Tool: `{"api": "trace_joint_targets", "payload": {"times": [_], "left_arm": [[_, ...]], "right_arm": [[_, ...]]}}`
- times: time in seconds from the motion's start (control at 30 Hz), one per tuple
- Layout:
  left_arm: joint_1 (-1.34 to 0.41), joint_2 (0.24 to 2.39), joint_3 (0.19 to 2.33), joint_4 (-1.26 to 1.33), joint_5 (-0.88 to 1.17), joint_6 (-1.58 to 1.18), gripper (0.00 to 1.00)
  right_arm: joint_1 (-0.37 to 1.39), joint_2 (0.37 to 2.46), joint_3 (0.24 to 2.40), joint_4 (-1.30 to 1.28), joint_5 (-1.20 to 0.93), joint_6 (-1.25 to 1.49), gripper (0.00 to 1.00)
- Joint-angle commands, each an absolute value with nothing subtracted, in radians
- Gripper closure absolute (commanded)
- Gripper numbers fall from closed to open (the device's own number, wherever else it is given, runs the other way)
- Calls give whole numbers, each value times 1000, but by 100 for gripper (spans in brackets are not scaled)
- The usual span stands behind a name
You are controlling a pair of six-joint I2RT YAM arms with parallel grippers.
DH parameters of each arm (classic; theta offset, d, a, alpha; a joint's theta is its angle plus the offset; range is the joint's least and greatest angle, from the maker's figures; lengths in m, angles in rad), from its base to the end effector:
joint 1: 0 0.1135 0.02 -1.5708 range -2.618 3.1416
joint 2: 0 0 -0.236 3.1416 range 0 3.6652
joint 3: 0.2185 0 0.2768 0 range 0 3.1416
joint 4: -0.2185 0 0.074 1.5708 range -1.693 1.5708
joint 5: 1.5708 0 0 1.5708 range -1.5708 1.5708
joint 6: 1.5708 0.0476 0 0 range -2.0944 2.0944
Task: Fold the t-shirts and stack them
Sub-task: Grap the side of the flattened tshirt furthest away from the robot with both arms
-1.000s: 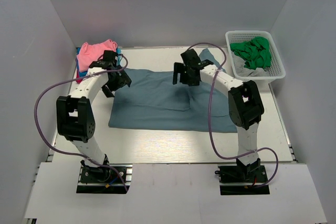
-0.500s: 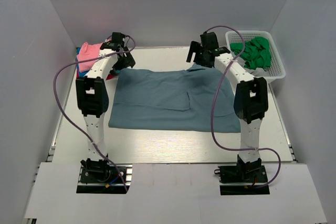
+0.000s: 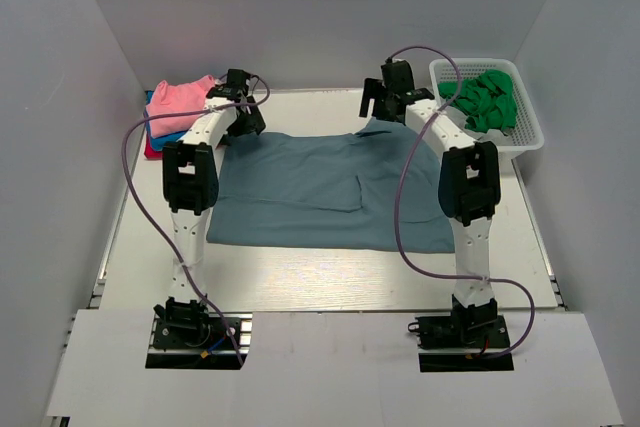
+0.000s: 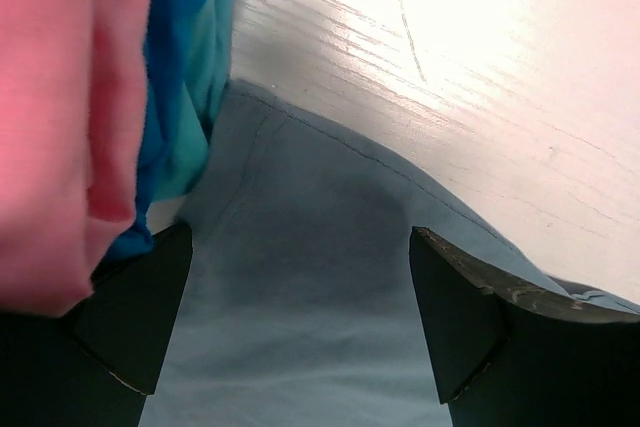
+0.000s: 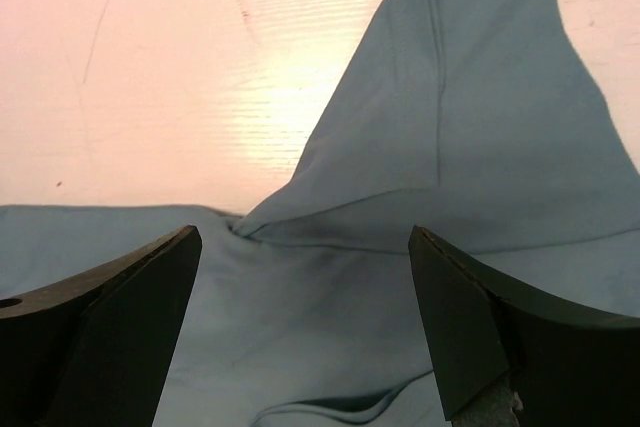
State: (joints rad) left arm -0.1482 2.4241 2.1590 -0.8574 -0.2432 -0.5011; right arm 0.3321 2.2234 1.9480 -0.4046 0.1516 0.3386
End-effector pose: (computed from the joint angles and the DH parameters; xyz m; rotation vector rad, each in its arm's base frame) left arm 0.5223 -0.0664 0.1475 -0.5357 2.5854 0.1137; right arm 0.5070 0.1672 0.2091 0.0888 2.2468 0.1919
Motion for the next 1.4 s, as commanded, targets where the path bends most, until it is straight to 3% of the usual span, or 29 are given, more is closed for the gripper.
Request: {"api": "trace_joint_targets", "payload": {"times": [0.0,0.2,0.57,0.77,0.9,1.23,1.37], "left_arm": [[-161,2402,2155,-842,-259,-491,0],[-161,2447,2146,-894,-293,-512,4],[-161,2459,2080,-845,-176,-503,48],[-161,2479,2069,-877,-155,-503,59],[-161,2479,2069,-900,-124,-523,74],[-161,2457,2057,-920,-83,-552,81],[-161,2457,2066,-939,-74,-565,82]], "right_arm": [[314,2244,2002,-364,172,310,10],[298,2281,2005,-258,179,296,10],[282,2494,2204,-178,281,271,10],[256,2523,2192,-117,279,287,10],[249,2552,2215,-106,247,269,10],[235,2628,2263,-78,156,301,10],[238,2643,2264,-57,115,328,18]]}}
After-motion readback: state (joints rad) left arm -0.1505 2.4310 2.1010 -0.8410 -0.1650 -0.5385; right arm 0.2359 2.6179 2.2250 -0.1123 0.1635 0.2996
